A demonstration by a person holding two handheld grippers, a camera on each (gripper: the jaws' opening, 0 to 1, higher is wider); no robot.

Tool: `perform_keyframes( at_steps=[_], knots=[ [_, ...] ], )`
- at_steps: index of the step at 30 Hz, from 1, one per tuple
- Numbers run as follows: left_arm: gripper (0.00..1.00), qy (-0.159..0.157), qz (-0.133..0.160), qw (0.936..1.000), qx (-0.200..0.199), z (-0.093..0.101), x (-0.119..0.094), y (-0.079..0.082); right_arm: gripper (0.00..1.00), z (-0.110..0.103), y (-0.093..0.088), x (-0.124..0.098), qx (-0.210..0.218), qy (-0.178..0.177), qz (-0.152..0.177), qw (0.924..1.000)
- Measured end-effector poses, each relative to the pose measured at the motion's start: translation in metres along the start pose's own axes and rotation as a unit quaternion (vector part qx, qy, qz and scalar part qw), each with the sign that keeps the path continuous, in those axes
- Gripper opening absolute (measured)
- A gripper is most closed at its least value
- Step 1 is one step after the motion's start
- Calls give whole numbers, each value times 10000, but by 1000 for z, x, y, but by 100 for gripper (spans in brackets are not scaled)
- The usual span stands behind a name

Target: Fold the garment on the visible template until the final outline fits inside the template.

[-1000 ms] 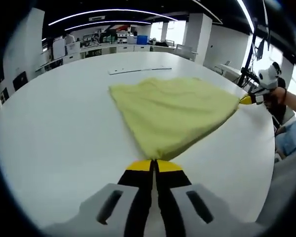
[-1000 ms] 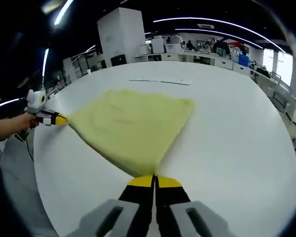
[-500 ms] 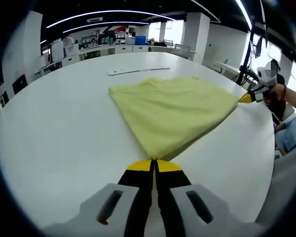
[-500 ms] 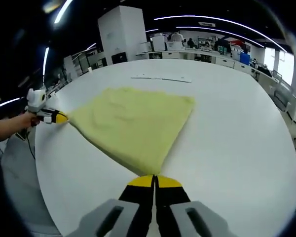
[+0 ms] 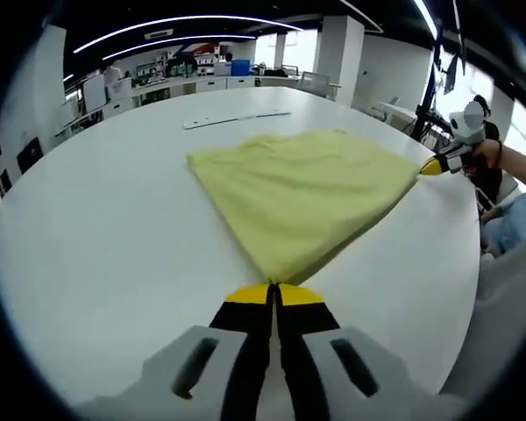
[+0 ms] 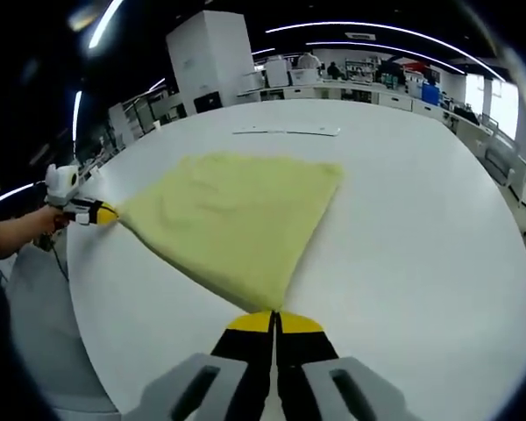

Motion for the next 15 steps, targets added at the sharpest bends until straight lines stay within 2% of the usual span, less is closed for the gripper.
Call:
perform_keyframes(
  at_steps=[15],
  knots=[
    [0,-38,-41,10000,-61,9,-11,-17,0,-10,-14,-7,85,48,-77,9999]
  ],
)
Point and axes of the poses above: the point that each gripper's makers call its tool centre point, and the gripper's own axes: x roughly forward along the fingers, z roughly to its right, y roughly out of its top, the point moved 8 cm from there along -x, roughly backward along the fingers, and after that the axes turned 10 degrees about -z, right-handed, at the moved point
